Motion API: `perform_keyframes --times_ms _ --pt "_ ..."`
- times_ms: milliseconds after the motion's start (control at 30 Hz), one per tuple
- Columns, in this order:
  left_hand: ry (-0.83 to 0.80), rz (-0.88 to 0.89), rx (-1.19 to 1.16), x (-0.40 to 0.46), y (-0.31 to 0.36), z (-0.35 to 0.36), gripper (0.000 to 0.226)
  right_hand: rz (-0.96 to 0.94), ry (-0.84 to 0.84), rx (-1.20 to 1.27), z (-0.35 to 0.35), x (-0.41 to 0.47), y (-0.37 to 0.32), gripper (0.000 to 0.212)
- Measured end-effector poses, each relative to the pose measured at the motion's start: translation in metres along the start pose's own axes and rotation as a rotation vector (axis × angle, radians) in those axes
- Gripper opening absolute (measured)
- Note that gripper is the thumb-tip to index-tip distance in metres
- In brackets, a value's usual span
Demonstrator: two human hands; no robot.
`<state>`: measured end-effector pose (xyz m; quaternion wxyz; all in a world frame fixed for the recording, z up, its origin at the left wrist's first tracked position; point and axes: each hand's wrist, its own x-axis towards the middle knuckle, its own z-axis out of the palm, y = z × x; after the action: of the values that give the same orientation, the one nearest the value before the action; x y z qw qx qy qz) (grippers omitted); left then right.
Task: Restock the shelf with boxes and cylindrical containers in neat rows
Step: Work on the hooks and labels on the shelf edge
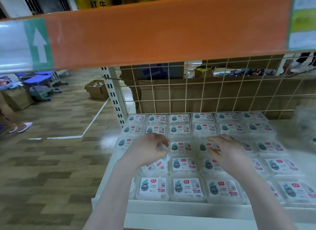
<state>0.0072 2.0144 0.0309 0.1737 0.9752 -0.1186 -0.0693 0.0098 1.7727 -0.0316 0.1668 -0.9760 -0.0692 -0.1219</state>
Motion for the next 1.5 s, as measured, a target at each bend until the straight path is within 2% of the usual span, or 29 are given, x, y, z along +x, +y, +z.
perform_keyframes --times_ms 200,400,567,733,800,1067,1233,1500 --pt "0.171 -0.144 -0.284 -0.011 -0.013 -0.007 0.016 0.009 -0.016 -0.017 -0.003 -0.001 0.000 0.038" --pt "0.149 -0.226 -0.336 -0.029 -0.025 -0.010 0.025 -0.016 -0.021 -0.014 -0.001 0.001 -0.008 0.036" --pt "0.083 -0.162 -0.163 -0.045 -0.040 -0.010 0.049 -0.017 -0.052 -0.041 0.001 0.004 -0.012 0.038" --pt "-0.130 -0.146 -0.192 -0.057 -0.053 -0.005 0.084 -0.020 -0.068 -0.034 0.005 0.006 -0.016 0.037" --pt "-0.157 -0.140 -0.159 -0.058 -0.056 -0.004 0.093 -0.022 -0.067 -0.027 0.006 0.006 -0.017 0.037" --pt "-0.162 -0.165 -0.075 -0.060 -0.057 0.003 0.071 -0.032 -0.046 0.021 0.014 0.003 -0.016 0.034" --pt "-0.121 -0.101 0.045 -0.059 -0.056 0.007 0.076 -0.058 0.023 0.060 0.021 0.000 -0.013 0.028" --pt "-0.138 0.032 0.114 -0.055 -0.043 0.018 0.086 -0.032 -0.034 0.015 0.015 -0.003 -0.015 0.035"
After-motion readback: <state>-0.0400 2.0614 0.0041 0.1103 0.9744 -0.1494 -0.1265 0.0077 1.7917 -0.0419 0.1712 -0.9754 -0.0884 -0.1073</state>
